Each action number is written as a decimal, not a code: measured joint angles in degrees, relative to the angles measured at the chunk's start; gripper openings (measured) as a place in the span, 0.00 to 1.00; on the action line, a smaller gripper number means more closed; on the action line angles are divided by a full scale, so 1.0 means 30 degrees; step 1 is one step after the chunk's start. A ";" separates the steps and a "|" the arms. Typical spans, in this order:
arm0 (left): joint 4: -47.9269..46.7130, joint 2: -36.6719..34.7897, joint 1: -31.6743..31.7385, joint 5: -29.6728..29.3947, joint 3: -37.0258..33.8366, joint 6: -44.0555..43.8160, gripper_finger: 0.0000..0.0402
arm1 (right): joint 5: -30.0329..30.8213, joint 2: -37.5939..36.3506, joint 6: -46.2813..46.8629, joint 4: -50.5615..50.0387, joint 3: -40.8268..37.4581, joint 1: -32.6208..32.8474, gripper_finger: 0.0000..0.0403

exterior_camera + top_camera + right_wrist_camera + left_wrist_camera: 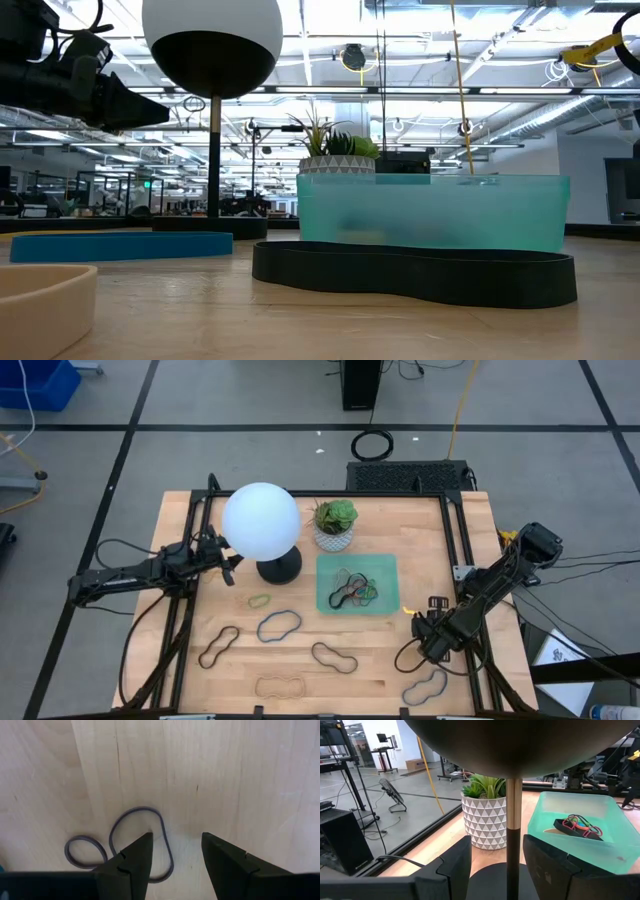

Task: Pick and place rubber bands into bin
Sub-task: Put the violet rubber band into the blue bin

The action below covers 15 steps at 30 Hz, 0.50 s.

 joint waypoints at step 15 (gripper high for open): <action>0.0000 0.0004 0.0000 -0.0004 0.0000 -0.0051 0.46 | 0.0048 0.0015 -0.0440 0.0089 -0.0022 -0.0022 0.41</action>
